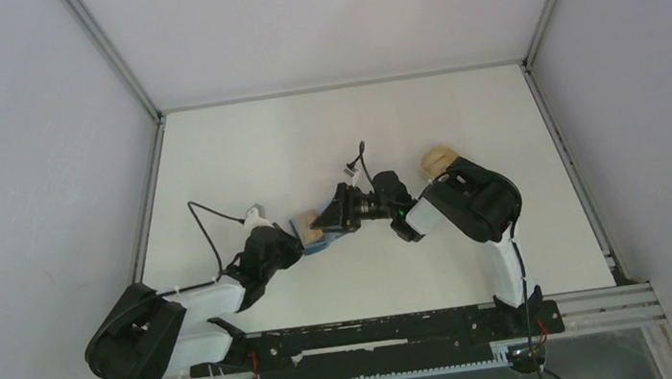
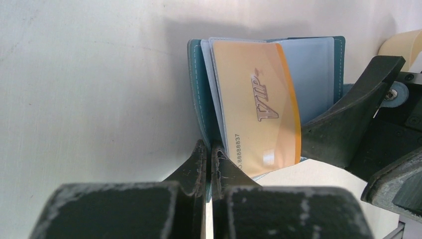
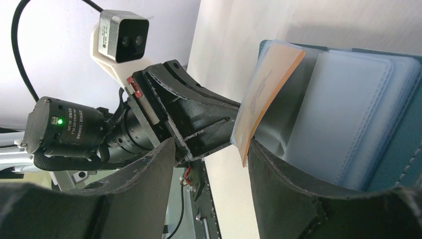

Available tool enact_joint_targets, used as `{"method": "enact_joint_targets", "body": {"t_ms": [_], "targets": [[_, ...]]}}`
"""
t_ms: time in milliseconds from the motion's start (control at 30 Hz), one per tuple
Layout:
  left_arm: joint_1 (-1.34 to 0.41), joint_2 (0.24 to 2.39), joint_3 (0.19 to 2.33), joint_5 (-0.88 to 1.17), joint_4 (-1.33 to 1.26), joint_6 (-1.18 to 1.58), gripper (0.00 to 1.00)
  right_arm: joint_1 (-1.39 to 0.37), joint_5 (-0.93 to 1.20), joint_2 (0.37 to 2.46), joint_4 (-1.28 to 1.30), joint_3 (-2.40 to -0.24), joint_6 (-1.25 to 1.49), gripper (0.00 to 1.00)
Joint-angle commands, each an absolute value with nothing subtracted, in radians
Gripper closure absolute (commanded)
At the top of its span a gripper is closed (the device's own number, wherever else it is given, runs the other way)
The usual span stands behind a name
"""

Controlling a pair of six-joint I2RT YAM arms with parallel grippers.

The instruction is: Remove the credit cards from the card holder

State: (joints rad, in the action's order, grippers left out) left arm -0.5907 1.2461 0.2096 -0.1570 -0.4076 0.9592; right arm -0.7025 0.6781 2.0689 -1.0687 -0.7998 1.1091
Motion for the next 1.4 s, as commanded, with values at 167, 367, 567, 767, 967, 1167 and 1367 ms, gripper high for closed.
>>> {"method": "enact_joint_targets", "body": {"t_ms": [167,367,567,767,967,1167,1367], "targets": [[-0.601,1.258,0.208,-0.119,-0.261,0.888,1.0,-0.691,0.743,2.035,-1.279,-0.792,1.141,0.37],[-0.601,1.253,0.212,-0.118,-0.251,0.884,1.0,-0.674,0.74,2.037,-1.27,-0.77,1.127,0.38],[-0.601,1.255,0.213,-0.119,-0.249,0.884,1.0,-0.672,0.738,2.039,-1.237,-0.769,1.103,0.38],[-0.601,1.252,0.212,-0.123,-0.246,0.882,1.0,-0.67,0.736,2.04,-1.219,-0.768,1.092,0.38],[-0.601,1.242,0.207,-0.125,-0.24,0.882,1.0,-0.662,0.732,2.034,-1.204,-0.756,1.076,0.38],[-0.6,1.238,0.206,-0.127,-0.235,0.88,1.0,-0.639,0.721,2.021,-1.163,-0.737,1.044,0.39],[-0.601,1.235,0.203,-0.127,-0.234,0.879,1.0,-0.623,0.715,2.013,-1.146,-0.723,1.03,0.39]]}}
